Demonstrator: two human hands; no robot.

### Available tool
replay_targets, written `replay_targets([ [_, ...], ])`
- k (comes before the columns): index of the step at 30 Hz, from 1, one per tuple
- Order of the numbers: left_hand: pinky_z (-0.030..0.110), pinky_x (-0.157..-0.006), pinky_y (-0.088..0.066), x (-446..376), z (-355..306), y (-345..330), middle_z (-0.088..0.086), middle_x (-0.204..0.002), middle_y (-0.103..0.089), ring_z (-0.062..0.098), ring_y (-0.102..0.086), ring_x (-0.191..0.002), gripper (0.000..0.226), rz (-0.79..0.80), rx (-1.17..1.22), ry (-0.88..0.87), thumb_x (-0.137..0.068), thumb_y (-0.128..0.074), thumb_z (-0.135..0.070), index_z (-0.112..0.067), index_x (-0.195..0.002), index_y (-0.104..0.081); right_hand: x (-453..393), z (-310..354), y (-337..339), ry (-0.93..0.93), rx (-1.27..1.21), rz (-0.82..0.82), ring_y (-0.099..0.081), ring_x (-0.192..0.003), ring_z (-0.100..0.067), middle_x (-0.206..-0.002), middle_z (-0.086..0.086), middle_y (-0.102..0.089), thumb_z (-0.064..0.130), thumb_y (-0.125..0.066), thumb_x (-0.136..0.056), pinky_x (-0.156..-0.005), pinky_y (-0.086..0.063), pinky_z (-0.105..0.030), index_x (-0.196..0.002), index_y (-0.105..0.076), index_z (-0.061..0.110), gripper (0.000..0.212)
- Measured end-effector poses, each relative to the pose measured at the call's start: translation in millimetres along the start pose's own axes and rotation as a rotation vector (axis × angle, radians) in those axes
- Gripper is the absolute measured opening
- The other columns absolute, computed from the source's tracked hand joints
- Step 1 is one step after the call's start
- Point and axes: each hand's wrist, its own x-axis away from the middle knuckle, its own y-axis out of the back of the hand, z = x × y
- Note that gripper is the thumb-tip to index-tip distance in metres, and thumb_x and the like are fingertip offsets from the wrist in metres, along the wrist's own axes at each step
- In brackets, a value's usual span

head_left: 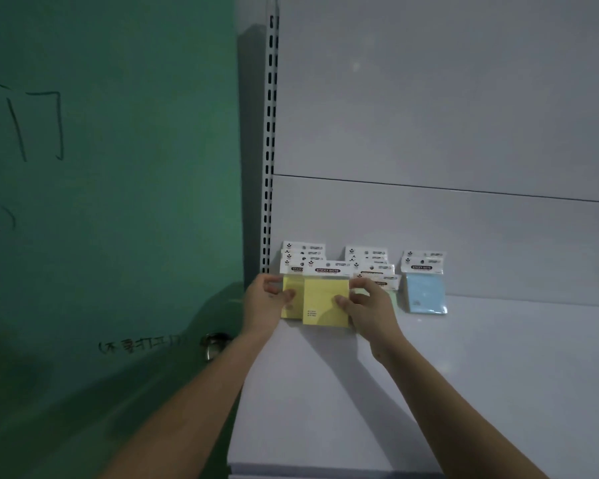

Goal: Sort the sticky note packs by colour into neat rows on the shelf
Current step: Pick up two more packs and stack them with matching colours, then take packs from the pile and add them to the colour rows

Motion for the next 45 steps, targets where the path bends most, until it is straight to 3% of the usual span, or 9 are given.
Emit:
replay_targets([
  [6, 0.016, -0.066, -0.041, 12, 3, 16, 0.001, -0.103, -0.06, 0.011, -0.056, -0.089, 0.021, -0.016, -0.127, -0.046, -0.095, -0.055, -0.018, -0.012, -0.115, -0.055, -7, -18, -21, -0.018, 0.158, -0.005, -0.071, -0.084, -0.027, -0.087, -0.005, -0.074, 0.012, -0.074, -0.08, -0.078, -0.058, -0.047, -0.093, -0.064, 0.019, 0.018],
  [8, 0.021, -0.071, -0.044, 22, 6, 24, 0.001, -0.104, -0.06, 0.012, -0.056, -0.09, 0.022, 0.008, -0.218, -0.062, -0.094, -0.056, -0.014, -0.013, -0.115, -0.055, -9, -24, -24, -0.004, 0.211, -0.04, -0.07, -0.085, -0.024, -0.089, -0.004, -0.073, 0.018, -0.075, -0.078, -0.076, -0.058, -0.044, -0.095, -0.065, 0.021, 0.02],
  [11, 0.027, -0.087, -0.045, 42, 13, 31, 0.001, -0.117, -0.054, 0.015, -0.051, -0.107, 0.025, 0.115, -0.43, -0.123, -0.091, -0.058, -0.018, -0.018, -0.116, -0.055, -8, -24, -29, 0.05, 0.337, -0.091, -0.066, -0.084, -0.019, -0.091, -0.002, -0.069, 0.021, -0.073, -0.081, -0.066, -0.049, -0.026, -0.103, -0.066, 0.018, 0.023],
  [15, 0.028, -0.095, -0.038, 72, 16, 32, -0.001, -0.13, -0.041, 0.015, -0.037, -0.125, 0.034, 0.233, -0.623, -0.208, -0.094, -0.049, -0.029, -0.018, -0.126, -0.046, -5, -22, -40, 0.119, 0.481, -0.13, -0.055, -0.081, -0.016, -0.088, 0.001, -0.059, 0.024, -0.071, -0.085, -0.068, -0.039, -0.027, -0.11, -0.064, 0.015, 0.028],
  [25, 0.025, -0.077, -0.035, 79, 20, 31, -0.001, -0.114, -0.043, 0.015, -0.042, -0.107, 0.026, 0.179, -0.716, -0.266, -0.092, -0.048, -0.033, -0.014, -0.108, -0.043, 7, -27, -54, 0.244, 0.738, -0.153, -0.057, -0.098, -0.03, -0.113, -0.01, -0.057, 0.025, -0.056, -0.094, -0.074, -0.038, -0.032, -0.117, -0.051, 0.007, 0.03],
  [31, 0.03, -0.089, -0.041, 83, 6, 35, 0.002, -0.123, -0.049, 0.018, -0.047, -0.111, 0.034, 0.097, -0.836, -0.28, -0.094, -0.047, -0.035, -0.016, -0.122, -0.043, 25, -12, -40, 0.299, 0.756, -0.112, -0.059, -0.094, -0.03, -0.109, -0.008, -0.055, 0.03, -0.047, -0.098, -0.071, -0.041, -0.033, -0.117, -0.044, 0.009, 0.029],
  [34, 0.033, -0.098, -0.037, 91, -9, 29, 0.0, -0.13, -0.049, 0.018, -0.045, -0.12, 0.039, 0.06, -0.885, -0.291, -0.095, -0.043, -0.039, -0.019, -0.128, -0.043, 33, 5, -13, 0.299, 0.696, 0.021, -0.06, -0.09, -0.022, -0.102, -0.003, -0.06, 0.032, -0.048, -0.097, -0.073, -0.045, -0.033, -0.12, -0.048, 0.013, 0.03],
  [37, 0.034, -0.099, -0.039, 105, -33, 7, 0.001, -0.132, -0.054, 0.019, -0.048, -0.12, 0.044, 0.093, -0.907, -0.321, -0.095, -0.042, -0.043, -0.018, -0.131, -0.046, 42, 20, 34, 0.262, 0.686, 0.178, -0.062, -0.095, -0.019, -0.113, -0.003, -0.064, 0.038, -0.044, -0.098, -0.082, -0.05, -0.034, -0.124, -0.053, 0.018, 0.034],
  [45, 0.042, -0.112, -0.029, 197, -92, -123, 0.0, -0.156, -0.03, 0.024, -0.029, -0.142, 0.07, 0.431, -0.904, -0.115, -0.091, -0.03, -0.065, -0.028, -0.15, -0.025, 97, 6, 229, 0.107, 0.879, 0.281, -0.051, -0.125, -0.019, -0.142, 0.001, -0.052, 0.049, -0.037, -0.098, -0.102, -0.039, -0.033, -0.138, -0.049, 0.023, 0.049],
])
